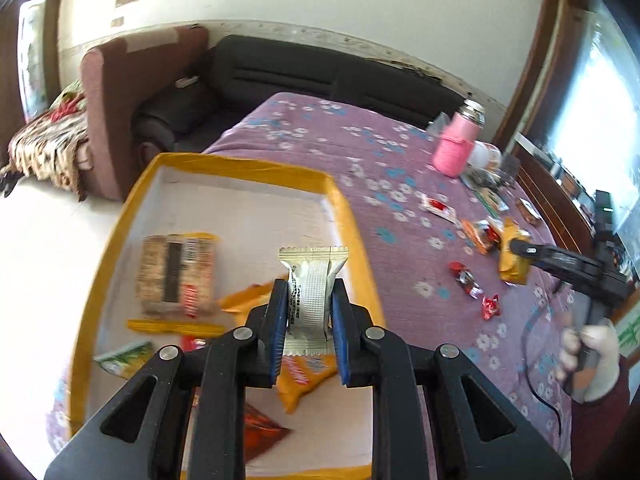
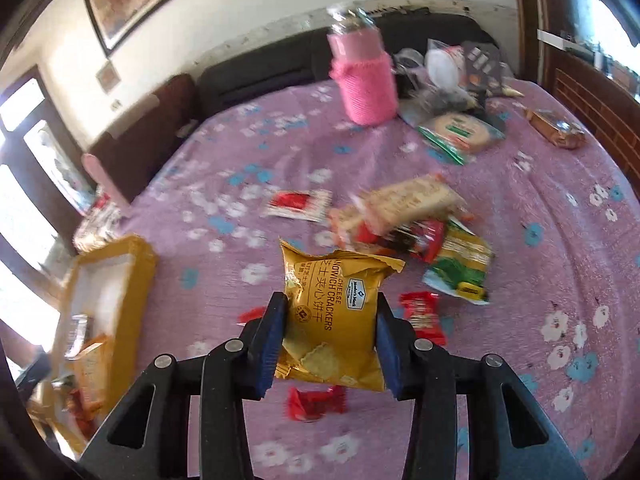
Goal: Organize snacks
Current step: 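Carry white candy to tray while right tool grasps yellow cracker bag, then release white candy and cracker bag into the tray with both tools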
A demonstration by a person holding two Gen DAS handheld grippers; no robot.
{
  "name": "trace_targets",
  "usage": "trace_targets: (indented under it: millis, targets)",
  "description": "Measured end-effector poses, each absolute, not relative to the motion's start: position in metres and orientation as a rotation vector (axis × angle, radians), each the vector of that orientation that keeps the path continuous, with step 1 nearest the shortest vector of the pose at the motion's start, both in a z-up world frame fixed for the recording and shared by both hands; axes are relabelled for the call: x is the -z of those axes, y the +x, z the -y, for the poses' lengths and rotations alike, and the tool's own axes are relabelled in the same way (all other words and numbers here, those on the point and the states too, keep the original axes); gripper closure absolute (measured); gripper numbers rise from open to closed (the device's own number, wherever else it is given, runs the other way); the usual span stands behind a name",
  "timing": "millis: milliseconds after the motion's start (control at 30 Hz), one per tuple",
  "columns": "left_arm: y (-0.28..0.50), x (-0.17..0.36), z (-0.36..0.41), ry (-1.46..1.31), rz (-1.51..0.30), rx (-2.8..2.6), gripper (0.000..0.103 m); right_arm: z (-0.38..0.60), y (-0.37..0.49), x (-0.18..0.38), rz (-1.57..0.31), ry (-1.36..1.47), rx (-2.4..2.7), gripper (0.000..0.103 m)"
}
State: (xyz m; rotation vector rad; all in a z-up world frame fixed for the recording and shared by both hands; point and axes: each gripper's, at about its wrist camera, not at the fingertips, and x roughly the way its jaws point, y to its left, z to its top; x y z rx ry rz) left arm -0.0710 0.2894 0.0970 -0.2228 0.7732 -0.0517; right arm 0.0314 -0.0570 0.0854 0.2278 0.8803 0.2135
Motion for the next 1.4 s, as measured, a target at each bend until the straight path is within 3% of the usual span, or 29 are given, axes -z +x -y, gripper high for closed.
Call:
trace_targets:
  millis: [200,500,633,800,933,1000,1067,1100,1133,1400]
  targets:
    - [-0.04,-0.085,-0.326,-0.282,-0.833,0.019,0.085,-0.029,0.025,-0.112,-0.888,0.212,-0.505,0.061]
    - [0.006,-0.062,-0.378,-0.427,-0.874,-0.035,0.083,-0.172,0.048,-0.092,-0.973,0.087,-0.675,0.061]
    - [0.005,-0.054,-0.387,-0.479,-0.872,-0.035,0.063,-0.2,0.066,-0.075,-0.986,0.078,-0.671,0.058]
    - [-0.006,-0.053,-0.381,-0.504,-0.849,-0.003,0.061,-0.183,0.066,-0.084,-0.962,0.145,-0.677,0.052]
    - [-0.009,-0.051,-0.37,-0.503,-0.807,0.034,0.048,-0.162,0.06,-0.082,-0.937,0.1,-0.564,0.047]
    - [-0.003,-0.045,-0.366,-0.502,-0.851,0.038,0.048,-0.156,0.056,-0.067,-0.992,0.075,-0.542,0.047]
    - [-0.004,-0.045,-0.365,-0.512,-0.85,0.041,0.048,-0.157,0.054,-0.052,-1.041,0.054,-0.52,0.052]
    - [-0.005,-0.045,-0.365,-0.506,-0.851,0.036,0.048,-0.158,0.053,-0.044,-1.063,0.049,-0.51,0.066]
    - [-0.006,-0.045,-0.365,-0.502,-0.855,0.037,0.048,-0.158,0.052,-0.04,-1.077,0.045,-0.509,0.088]
    - [-0.026,-0.045,-0.339,-0.432,-0.883,0.081,0.048,-0.135,0.019,-0.034,-1.085,0.06,-0.493,0.091]
